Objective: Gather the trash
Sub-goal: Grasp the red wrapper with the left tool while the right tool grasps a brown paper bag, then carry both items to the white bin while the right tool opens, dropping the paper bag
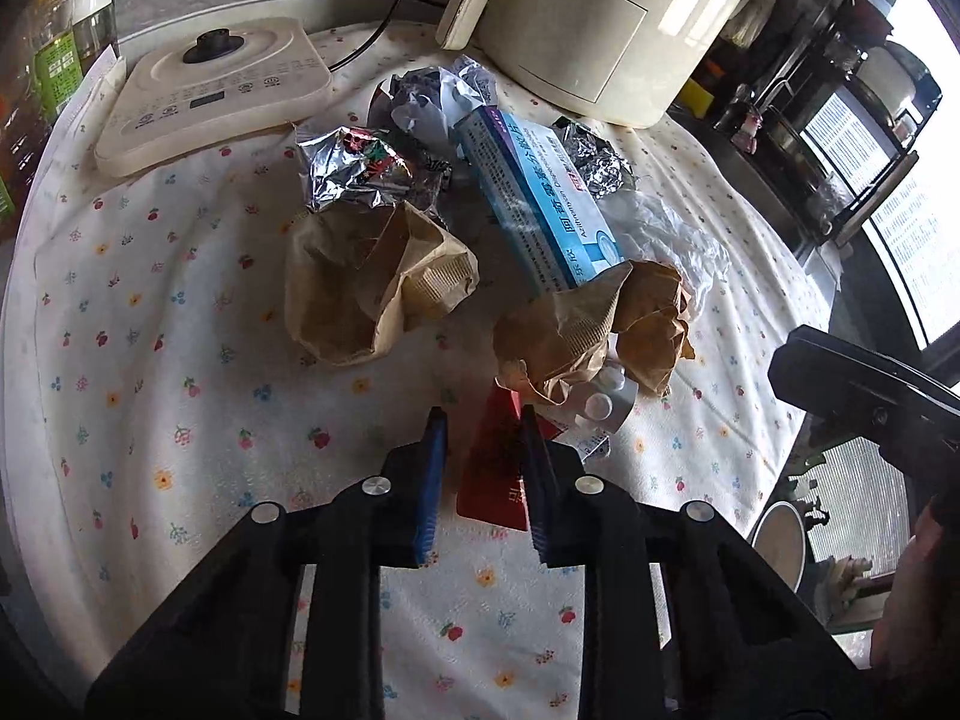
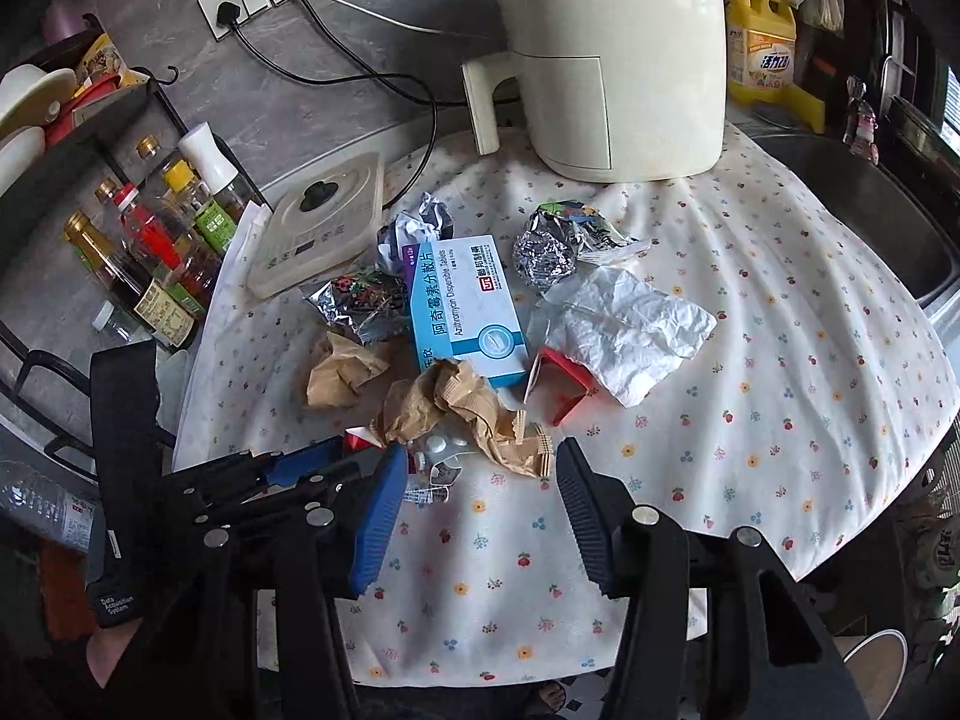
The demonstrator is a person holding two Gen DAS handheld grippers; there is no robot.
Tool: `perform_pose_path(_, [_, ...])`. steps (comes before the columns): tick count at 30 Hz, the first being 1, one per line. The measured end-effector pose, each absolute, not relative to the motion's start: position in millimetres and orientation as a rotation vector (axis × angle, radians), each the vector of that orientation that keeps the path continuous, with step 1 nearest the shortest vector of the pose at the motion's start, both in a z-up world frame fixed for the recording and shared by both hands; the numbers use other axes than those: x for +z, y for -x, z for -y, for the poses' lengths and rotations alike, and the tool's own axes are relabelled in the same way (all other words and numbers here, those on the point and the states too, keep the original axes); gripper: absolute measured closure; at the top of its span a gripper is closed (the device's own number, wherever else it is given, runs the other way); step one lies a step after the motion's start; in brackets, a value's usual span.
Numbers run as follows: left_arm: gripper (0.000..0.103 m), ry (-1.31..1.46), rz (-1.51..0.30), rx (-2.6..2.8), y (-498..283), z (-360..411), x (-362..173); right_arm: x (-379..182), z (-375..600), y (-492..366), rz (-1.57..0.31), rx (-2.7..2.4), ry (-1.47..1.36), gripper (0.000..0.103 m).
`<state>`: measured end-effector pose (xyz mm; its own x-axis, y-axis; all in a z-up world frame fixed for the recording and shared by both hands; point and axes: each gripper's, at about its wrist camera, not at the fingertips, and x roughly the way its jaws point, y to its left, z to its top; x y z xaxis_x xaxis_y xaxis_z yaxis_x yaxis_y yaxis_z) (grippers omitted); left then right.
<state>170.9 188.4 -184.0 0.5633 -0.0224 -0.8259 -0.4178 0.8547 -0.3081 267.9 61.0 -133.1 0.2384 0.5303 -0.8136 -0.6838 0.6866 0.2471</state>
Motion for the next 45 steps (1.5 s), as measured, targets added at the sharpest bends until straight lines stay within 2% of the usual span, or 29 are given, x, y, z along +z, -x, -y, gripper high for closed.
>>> perform_pose_path(9, [0.087,0.533,-0.900,0.253,-148,-199,-177,-161,-102,-276,-1.065,0.869,0.210,0.054])
perform_pose_path(13, [0.087,0.539,-0.888,0.269,-137,-203,-175,-171,-111,-281,-1.087,0.889,0.217,0.075])
perform_pose_path(16, [0.087,0.546,-0.879,0.286,-132,-208,-170,-165,-106,-282,-1.079,0.916,0.162,0.081])
perform_pose_path(30, [0.086,0.465,-0.753,0.282,-141,-172,-117,-98,-10,-285,-0.925,0.913,-0.005,0.082])
perform_pose_path(39, [0.086,0.421,-0.773,0.170,-182,-79,-106,-91,126,-295,-0.907,0.747,-0.058,0.082])
perform_pose_path(45, [0.086,0.355,-0.816,0.035,-217,7,-105,-106,232,-297,-0.926,0.585,-0.127,0.082])
